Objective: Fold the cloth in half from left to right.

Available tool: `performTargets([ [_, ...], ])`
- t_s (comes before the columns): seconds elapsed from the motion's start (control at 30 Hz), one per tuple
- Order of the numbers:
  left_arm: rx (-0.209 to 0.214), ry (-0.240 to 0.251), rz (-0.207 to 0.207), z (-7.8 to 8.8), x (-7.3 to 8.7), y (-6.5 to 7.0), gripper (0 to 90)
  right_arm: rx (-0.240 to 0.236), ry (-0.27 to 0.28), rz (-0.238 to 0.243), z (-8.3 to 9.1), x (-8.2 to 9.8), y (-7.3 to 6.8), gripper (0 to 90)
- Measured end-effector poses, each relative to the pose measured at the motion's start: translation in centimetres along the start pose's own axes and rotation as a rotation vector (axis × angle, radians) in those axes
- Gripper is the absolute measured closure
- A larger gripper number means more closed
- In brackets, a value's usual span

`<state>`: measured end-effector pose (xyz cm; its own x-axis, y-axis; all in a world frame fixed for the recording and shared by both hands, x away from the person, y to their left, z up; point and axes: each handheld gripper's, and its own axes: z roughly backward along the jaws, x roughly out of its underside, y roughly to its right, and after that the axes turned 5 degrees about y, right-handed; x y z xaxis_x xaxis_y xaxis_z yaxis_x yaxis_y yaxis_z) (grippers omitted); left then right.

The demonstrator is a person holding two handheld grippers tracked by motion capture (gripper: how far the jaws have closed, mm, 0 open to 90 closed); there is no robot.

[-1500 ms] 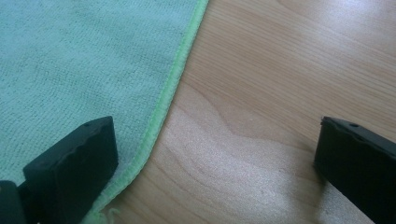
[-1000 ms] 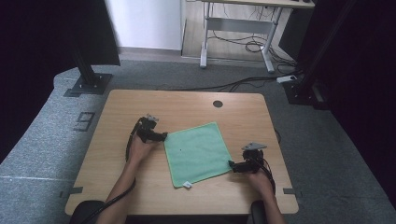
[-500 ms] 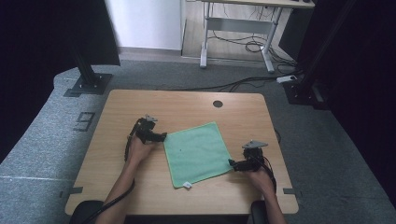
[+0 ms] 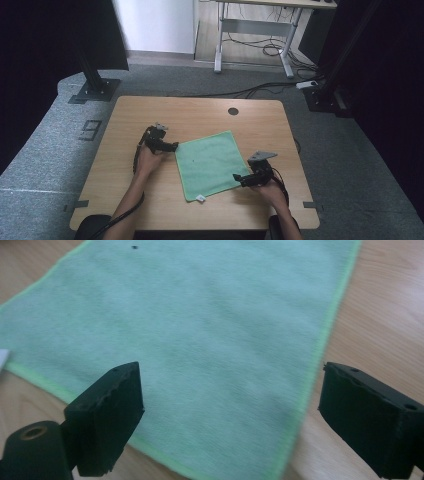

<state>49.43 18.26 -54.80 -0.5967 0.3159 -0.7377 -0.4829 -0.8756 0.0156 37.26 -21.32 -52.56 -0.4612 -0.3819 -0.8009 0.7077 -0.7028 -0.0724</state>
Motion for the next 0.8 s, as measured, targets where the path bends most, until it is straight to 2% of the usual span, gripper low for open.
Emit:
performTargets([
  [0.33, -0.004, 0.005, -0.001, 0.1, 0.1, 0.1, 7.0, -0.083, -0.037, 0.044, -1.8, -0.9, -2.9, 13.8],
  [0.47, 0.006, 0.01, -0.01, 0.2, 0.1, 0.1, 9.5, -0.114, -0.05, 0.059, -2.7, -1.2, -4.1, 15.2],
  [0.8, 0.032, 0.025, -0.031, 0.4, 0.2, 0.2, 16.8, -0.244, -0.08, 0.113, -4.9, -2.2, -8.0, 28.2],
])
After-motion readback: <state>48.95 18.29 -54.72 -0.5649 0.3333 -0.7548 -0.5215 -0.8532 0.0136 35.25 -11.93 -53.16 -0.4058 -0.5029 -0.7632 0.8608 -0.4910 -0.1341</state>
